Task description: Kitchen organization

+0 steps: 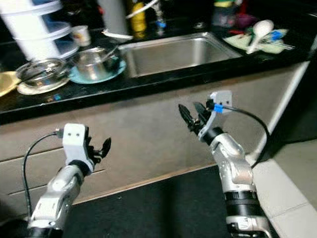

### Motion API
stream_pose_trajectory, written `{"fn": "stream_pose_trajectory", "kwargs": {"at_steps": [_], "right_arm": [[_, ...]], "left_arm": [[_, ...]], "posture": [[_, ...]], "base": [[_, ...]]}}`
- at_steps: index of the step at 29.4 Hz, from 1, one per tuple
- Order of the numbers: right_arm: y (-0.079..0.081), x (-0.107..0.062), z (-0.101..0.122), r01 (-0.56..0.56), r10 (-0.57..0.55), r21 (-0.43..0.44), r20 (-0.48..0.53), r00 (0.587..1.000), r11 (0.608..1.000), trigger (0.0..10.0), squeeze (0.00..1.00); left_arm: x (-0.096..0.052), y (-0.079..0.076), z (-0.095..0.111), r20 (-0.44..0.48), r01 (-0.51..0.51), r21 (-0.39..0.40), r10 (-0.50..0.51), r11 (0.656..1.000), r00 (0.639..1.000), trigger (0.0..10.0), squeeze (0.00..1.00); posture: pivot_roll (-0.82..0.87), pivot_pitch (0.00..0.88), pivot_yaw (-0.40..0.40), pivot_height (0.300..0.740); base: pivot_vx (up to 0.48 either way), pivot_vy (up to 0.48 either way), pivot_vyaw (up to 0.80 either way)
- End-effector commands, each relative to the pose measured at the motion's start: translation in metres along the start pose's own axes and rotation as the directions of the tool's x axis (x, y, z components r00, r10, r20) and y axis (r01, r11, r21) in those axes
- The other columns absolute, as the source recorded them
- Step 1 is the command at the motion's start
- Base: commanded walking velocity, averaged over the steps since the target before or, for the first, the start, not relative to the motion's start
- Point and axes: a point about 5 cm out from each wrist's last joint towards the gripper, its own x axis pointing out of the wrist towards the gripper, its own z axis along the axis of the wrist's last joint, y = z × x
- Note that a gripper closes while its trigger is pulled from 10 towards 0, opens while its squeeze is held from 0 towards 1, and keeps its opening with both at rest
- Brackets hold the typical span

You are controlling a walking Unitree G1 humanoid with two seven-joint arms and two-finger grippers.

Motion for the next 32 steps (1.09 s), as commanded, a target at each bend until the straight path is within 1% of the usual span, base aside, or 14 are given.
{"fn": "stream_pose_trajectory", "kwargs": {"at_steps": [1,12,16,32], "right_arm": [[0.005,0.002,0.003,-0.023,0.023,0.013,0.007,1.000,1.000,10.0,0.00],[0.011,0.007,0.008,-0.046,0.045,0.027,0.031,0.999,0.999,10.0,0.00],[0.014,0.008,0.010,-0.058,0.057,0.030,0.042,0.997,0.998,10.0,0.00],[0.022,0.011,0.009,-0.080,0.079,0.030,0.041,0.996,0.996,10.0,0.00]], "left_arm": [[0.002,0.001,0.005,0.006,0.001,0.001,-0.001,1.000,1.000,10.0,0.00],[0.005,0.001,0.017,0.044,0.005,0.010,-0.006,1.000,0.999,10.0,0.00],[0.006,-0.001,0.022,0.062,0.014,0.007,-0.014,1.000,0.998,10.0,0.00],[0.008,-0.004,0.030,0.083,0.024,0.002,-0.024,1.000,0.996,10.0,0.00]], "posture": [[-0.04,0.000,0.045,0.740],[-0.04,0.000,0.045,0.740],[-0.04,0.000,0.047,0.740],[-0.04,0.000,0.048,0.740]], "base": [[0.000,0.000,0.79],[0.000,0.000,0.79],[0.000,0.000,0.59],[0.000,0.000,0.75]]}}
